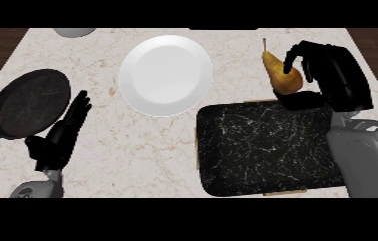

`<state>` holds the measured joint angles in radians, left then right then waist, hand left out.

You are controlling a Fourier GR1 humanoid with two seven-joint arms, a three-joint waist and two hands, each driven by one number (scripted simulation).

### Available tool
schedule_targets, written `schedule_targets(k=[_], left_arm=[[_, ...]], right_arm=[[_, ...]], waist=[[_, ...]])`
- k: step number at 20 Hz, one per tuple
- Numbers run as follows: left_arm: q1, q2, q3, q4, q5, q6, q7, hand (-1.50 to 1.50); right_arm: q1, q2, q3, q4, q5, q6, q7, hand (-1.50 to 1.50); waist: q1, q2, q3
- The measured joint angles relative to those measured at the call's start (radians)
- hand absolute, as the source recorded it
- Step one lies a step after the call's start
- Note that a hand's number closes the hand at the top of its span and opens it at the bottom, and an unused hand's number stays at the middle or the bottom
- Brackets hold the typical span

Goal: Pick the pear from the tray and place it in the plate

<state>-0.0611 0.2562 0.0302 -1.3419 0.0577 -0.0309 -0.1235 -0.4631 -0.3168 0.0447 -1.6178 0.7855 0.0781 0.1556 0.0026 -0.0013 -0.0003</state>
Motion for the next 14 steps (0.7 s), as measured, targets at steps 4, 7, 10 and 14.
schedule_targets(k=[4, 7, 10, 14], left_arm=[[0.014, -0.013, -0.003, -0.022, -0.01, -0.006, 0.015, 0.0], [0.015, -0.015, 0.005, -0.025, -0.014, -0.009, 0.017, 0.0], [0.02, -0.018, 0.009, -0.021, -0.021, -0.013, 0.005, 0.0], [0.011, -0.027, 0.011, -0.025, -0.027, -0.01, 0.014, 0.0]], right_arm=[[-0.058, 0.038, 0.001, -0.001, -0.001, 0.019, 0.019, 1.5], [-0.14, 0.073, 0.012, 0.045, 0.013, 0.031, 0.048, 1.5], [-0.209, 0.125, 0.043, 0.107, 0.042, 0.029, 0.08, 1.5], [-0.316, 0.191, 0.057, 0.227, 0.048, 0.032, 0.093, 1.5]], waist=[[0.002, 0.0, 0.0], [0.004, 0.001, 0.0], [0.006, 0.001, 0.0], [0.01, 0.002, 0.0]])
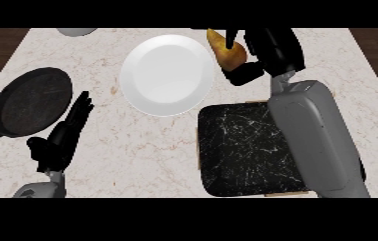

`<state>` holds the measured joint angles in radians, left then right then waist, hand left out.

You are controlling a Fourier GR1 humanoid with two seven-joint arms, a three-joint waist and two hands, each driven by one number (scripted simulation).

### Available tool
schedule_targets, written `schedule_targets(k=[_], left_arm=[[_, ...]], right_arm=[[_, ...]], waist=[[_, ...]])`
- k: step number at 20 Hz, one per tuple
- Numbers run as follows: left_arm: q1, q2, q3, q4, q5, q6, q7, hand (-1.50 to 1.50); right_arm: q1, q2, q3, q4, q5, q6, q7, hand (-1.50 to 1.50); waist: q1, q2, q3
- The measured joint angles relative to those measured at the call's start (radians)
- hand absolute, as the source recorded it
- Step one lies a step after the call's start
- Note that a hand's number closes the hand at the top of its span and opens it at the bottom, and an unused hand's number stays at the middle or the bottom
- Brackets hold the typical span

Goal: Pick the pear from the tray and place it in the plate

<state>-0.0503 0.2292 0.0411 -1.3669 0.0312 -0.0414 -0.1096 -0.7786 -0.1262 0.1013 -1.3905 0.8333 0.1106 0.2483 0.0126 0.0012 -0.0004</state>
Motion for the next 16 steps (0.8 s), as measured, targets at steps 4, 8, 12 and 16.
schedule_targets(k=[4, 8, 12, 16], left_arm=[[-0.004, -0.005, -0.001, -0.004, -0.003, -0.004, 0.01, 0.0], [-0.018, -0.01, -0.001, 0.004, -0.01, -0.007, 0.008, 0.0], [-0.045, -0.012, 0.004, 0.027, -0.015, -0.01, 0.007, 0.0], [-0.074, -0.023, -0.007, 0.046, -0.027, -0.009, 0.007, 0.0]], right_arm=[[-0.085, 0.078, 0.024, 0.171, 0.012, -0.079, -0.013, 1.5], [-0.175, 0.108, 0.062, 0.353, -0.021, -0.191, -0.027, 1.5], [-0.266, 0.119, 0.112, 0.52, -0.092, -0.28, -0.036, 1.5], [-0.305, 0.123, 0.166, 0.638, -0.197, -0.413, -0.028, 1.5]], waist=[[0.007, 0.002, 0.0], [0.013, 0.004, 0.0], [0.021, 0.006, 0.0], [0.042, 0.012, 0.0]])
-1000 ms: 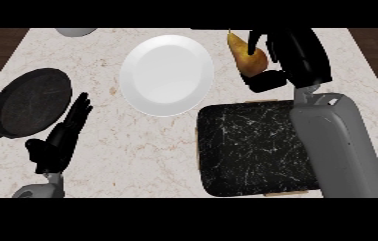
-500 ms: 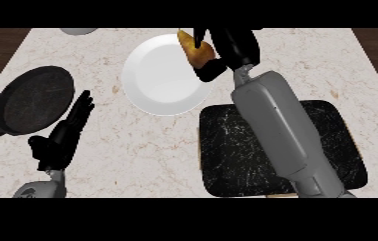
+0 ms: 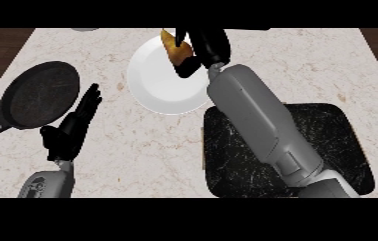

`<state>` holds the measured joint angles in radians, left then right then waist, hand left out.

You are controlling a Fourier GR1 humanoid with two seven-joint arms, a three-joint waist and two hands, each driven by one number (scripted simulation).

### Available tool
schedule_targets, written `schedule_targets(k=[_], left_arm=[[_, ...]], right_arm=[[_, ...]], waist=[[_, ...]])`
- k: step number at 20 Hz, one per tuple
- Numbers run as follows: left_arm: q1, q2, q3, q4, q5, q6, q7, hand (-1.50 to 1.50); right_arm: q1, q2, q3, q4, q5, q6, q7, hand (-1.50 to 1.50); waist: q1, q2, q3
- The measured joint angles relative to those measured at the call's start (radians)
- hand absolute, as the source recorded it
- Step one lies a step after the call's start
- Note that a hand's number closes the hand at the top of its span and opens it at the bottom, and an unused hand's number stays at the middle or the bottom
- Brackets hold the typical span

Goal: Pick the pear from the tray and place it in the plate

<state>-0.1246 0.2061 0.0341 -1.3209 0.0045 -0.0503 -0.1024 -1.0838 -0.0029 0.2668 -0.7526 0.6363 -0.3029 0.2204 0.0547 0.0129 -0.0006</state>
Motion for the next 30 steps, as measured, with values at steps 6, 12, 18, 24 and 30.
schedule_targets(k=[6, 12, 18, 24, 30], left_arm=[[-0.014, 0.002, -0.006, 0.021, -0.004, -0.021, -0.017, 0.0], [-0.011, -0.007, -0.013, -0.003, -0.006, -0.019, -0.001, 0.0], [0.013, 0.004, 0.004, -0.006, 0.001, -0.024, -0.011, 0.0], [0.045, 0.007, 0.018, -0.044, 0.006, -0.015, 0.006, 0.0], [0.049, 0.002, 0.029, -0.041, 0.007, -0.011, 0.005, 0.0]], right_arm=[[-0.043, 0.002, 0.068, 0.139, -0.165, -0.159, 0.041, -1.5], [-0.093, 0.003, 0.076, 0.216, -0.326, -0.219, 0.039, -1.5], [-0.046, 0.003, -0.026, 0.19, -0.484, -0.325, -0.121, -1.5], [0.056, -0.024, -0.18, 0.145, -0.645, -0.235, -0.329, -1.5], [0.144, -0.13, -0.273, 0.179, -0.722, -0.036, -0.516, -1.5]], waist=[[0.028, 0.006, 0.0], [0.035, 0.007, 0.0], [0.017, 0.006, 0.001], [-0.017, -0.002, 0.002], [-0.034, -0.005, 0.001]])
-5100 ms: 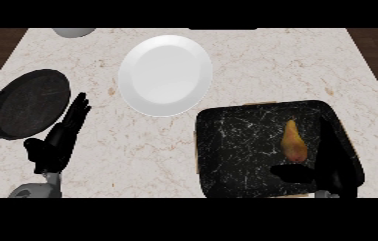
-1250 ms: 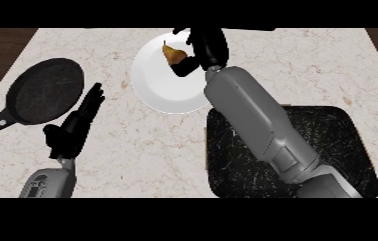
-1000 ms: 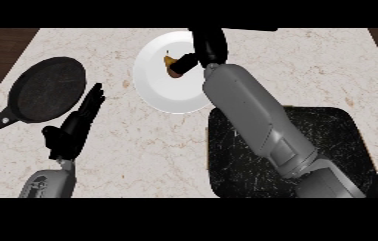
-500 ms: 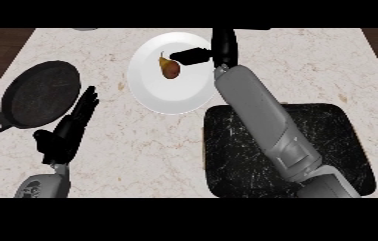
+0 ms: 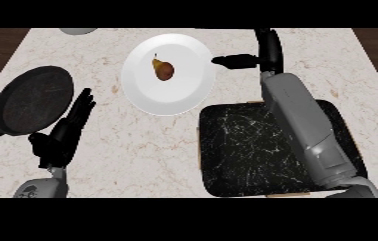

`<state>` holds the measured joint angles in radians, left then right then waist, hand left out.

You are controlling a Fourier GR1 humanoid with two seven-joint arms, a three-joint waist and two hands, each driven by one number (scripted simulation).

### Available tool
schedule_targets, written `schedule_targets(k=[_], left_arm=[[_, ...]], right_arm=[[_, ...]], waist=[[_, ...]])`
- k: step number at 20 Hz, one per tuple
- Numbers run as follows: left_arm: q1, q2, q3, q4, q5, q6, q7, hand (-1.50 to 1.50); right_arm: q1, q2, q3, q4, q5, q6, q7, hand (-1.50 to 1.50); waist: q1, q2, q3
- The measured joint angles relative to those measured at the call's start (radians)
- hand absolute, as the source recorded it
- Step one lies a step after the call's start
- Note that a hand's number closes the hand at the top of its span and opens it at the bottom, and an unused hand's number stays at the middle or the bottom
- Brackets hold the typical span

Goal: Pick the pear from the tray and place it in the plate

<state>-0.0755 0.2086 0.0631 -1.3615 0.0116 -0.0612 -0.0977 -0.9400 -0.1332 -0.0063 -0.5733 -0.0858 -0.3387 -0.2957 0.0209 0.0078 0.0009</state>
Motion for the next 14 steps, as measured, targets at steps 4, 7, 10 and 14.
schedule_targets(k=[4, 7, 10, 14], left_arm=[[-0.009, 0.007, 0.01, 0.016, 0.002, -0.011, -0.005, 0.0], [0.017, -0.004, -0.002, -0.015, -0.011, -0.005, -0.004, 0.0], [0.019, -0.004, 0.002, -0.01, -0.013, -0.011, -0.008, 0.0], [0.0, -0.004, 0.013, 0.0, -0.009, -0.018, 0.001, 0.0]], right_arm=[[0.042, -0.065, -0.024, 0.048, -0.007, 0.121, -0.107, -1.5], [0.042, -0.093, -0.037, 0.099, 0.001, 0.182, -0.163, -1.5], [0.05, -0.121, -0.045, 0.154, 0.018, 0.229, -0.225, -1.5], [0.046, -0.137, -0.061, 0.224, 0.037, 0.255, -0.288, -1.5]], waist=[[-0.004, -0.001, 0.0], [-0.002, -0.001, 0.0], [-0.001, -0.001, 0.0], [0.0, -0.001, 0.0]])
